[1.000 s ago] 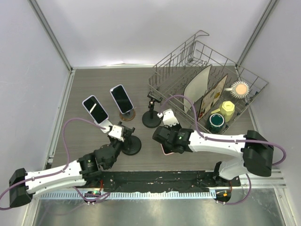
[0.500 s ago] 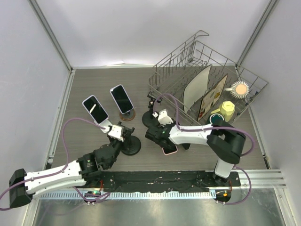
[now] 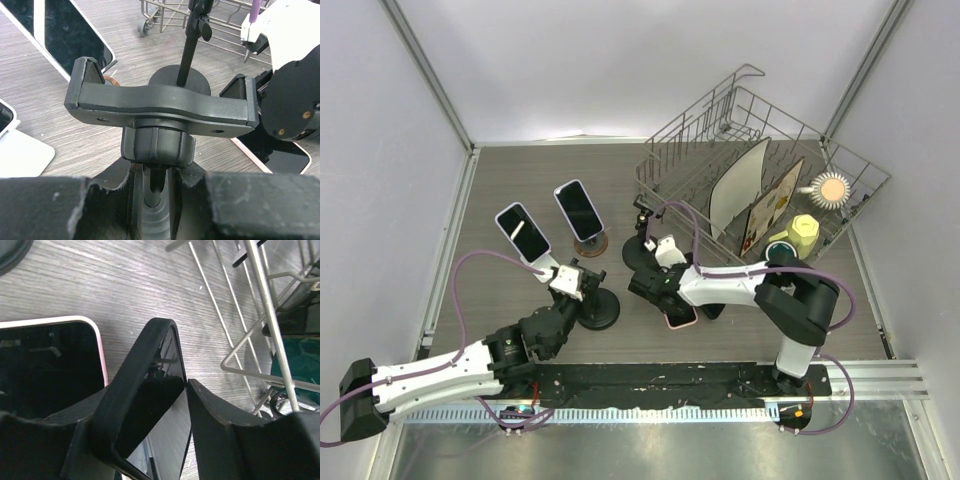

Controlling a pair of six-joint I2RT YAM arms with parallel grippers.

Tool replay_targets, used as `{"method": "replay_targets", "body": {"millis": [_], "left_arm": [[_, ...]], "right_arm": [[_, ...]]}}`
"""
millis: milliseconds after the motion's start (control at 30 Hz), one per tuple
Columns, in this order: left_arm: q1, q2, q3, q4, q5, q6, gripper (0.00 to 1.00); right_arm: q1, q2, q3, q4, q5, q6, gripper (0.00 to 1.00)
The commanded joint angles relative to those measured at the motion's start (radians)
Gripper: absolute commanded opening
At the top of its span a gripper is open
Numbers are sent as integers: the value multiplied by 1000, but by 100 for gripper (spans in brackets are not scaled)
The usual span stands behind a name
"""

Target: Remove the phone from the phone stand

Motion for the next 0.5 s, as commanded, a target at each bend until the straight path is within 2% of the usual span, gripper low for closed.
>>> {"method": "replay_targets", "body": {"millis": [0, 467], "left_arm": [[1, 1, 35, 12, -17, -12, 0], [1, 8, 38, 12, 0, -16, 0]], "right_arm": [[-18, -81, -24, 79, -77, -15, 60], [-56, -169, -79, 148, -173, -74, 76]]}}
